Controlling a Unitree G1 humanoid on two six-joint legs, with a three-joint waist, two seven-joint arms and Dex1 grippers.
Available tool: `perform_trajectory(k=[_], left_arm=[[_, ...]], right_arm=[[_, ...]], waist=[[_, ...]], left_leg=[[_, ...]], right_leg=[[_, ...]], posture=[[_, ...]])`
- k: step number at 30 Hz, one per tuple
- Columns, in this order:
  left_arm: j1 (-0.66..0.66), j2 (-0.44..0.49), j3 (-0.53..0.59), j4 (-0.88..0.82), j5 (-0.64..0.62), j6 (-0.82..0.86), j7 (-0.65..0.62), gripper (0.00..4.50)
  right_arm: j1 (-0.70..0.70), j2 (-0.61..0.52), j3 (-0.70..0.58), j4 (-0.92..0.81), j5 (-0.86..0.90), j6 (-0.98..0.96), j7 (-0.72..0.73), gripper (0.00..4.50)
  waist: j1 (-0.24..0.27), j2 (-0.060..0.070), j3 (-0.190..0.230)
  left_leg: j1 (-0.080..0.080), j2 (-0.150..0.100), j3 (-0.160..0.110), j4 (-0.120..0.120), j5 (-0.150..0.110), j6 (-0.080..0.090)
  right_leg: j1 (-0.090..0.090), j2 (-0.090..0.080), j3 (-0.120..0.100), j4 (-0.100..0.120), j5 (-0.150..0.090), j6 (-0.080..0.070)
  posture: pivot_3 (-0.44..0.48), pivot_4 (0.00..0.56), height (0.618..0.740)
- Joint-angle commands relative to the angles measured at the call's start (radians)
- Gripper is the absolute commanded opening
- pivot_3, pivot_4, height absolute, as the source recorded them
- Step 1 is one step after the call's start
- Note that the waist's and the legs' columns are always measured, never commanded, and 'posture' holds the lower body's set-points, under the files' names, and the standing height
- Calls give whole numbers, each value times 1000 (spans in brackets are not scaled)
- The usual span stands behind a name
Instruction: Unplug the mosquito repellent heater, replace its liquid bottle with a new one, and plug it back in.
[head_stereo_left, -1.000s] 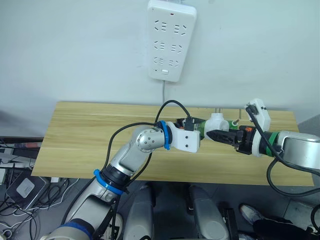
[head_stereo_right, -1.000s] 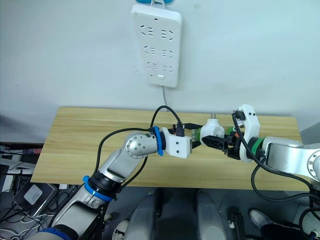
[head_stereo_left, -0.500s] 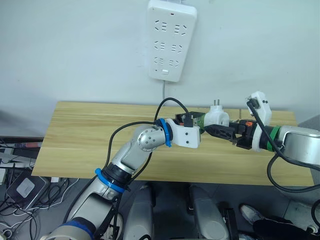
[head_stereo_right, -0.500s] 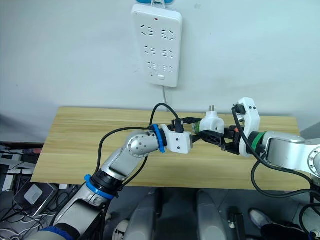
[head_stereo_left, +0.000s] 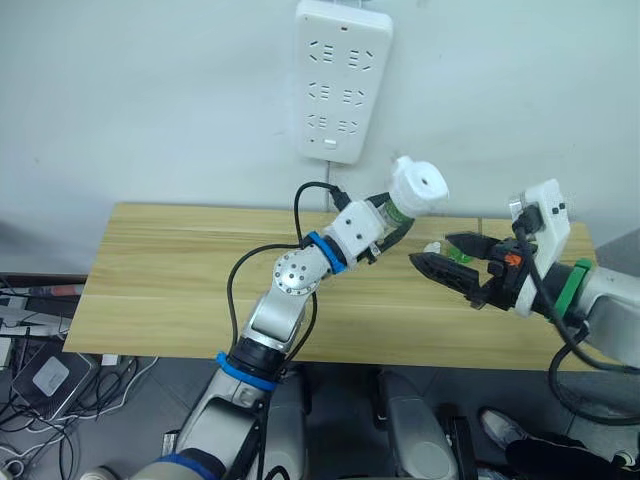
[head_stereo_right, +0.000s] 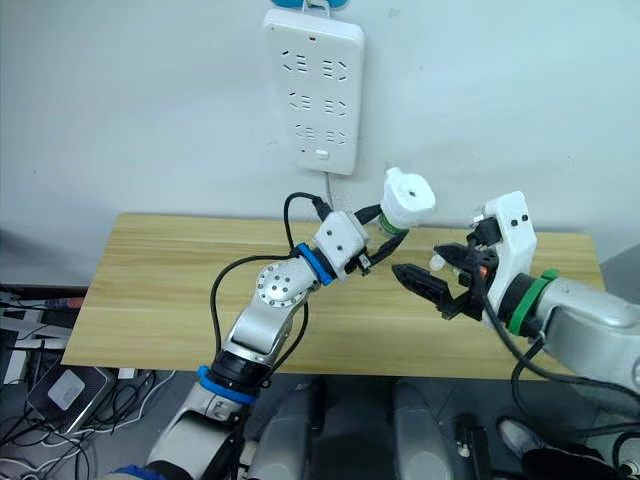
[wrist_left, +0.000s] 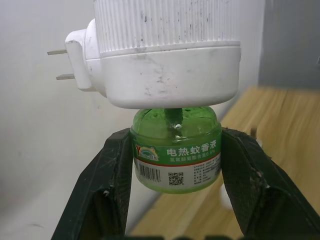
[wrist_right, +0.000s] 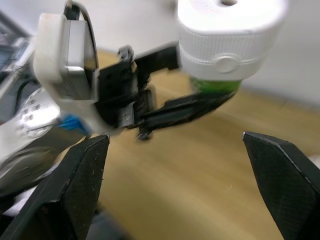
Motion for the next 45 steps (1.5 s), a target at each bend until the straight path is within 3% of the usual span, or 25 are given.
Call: perform_trajectory(k=[1,8,15,25,39,42,44,45], left_arm=[[26,-50,38,-123,-160,111,-12,2234],[64,-11,44,-207,-269,195,-75,2234],[39,1,36,-185,-262,175,-91,2234],[47,8,10,-192,-236,146,-93,2234],[54,31,-16,-172,-203,88,-92,2234],[50,29,-16,-165,-200,84,-90,2234],[49,30,-16,-163,-197,81,-88,2234],[48,30,-17,-161,-194,79,-87,2234]], right_arm=[[41,60,1,-80,-244,-82,13,4429],[-33,237,76,-86,-412,-128,-21,4429],[-129,358,126,-55,-386,-105,-29,4429],[-205,431,194,-7,-491,-29,-52,4429],[-247,500,174,24,-578,28,-29,4429],[-247,512,169,22,-581,31,-24,3841],[-248,521,165,21,-586,34,-22,3170],[-248,525,163,20,-587,36,-21,3113]], waist=[[0,-1,-5],[-19,-3,-28],[-19,-4,-46],[-19,-4,-50],[-19,-4,-50],[-19,-4,-50],[-19,-4,-50],[-19,-4,-50]], left_leg=[[0,0,0,0,0,0],[1,0,1,-1,0,0],[1,0,1,-1,0,0],[1,0,1,-1,0,0],[1,0,1,-1,-1,2],[1,0,1,-1,-2,4],[1,0,1,-1,-2,4],[1,0,1,-1,-2,4]], right_leg=[[0,0,0,0,0,0],[0,2,1,0,0,0],[1,5,2,0,0,0],[1,5,2,0,0,0],[1,5,2,0,0,0],[1,5,2,0,0,0],[1,5,2,0,0,0],[1,5,2,0,0,0]], posture=[[-49,316,740],[-68,295,740],[-67,290,740],[-55,284,740],[-52,296,740],[-52,296,740],[-52,296,740],[-53,301,740]])
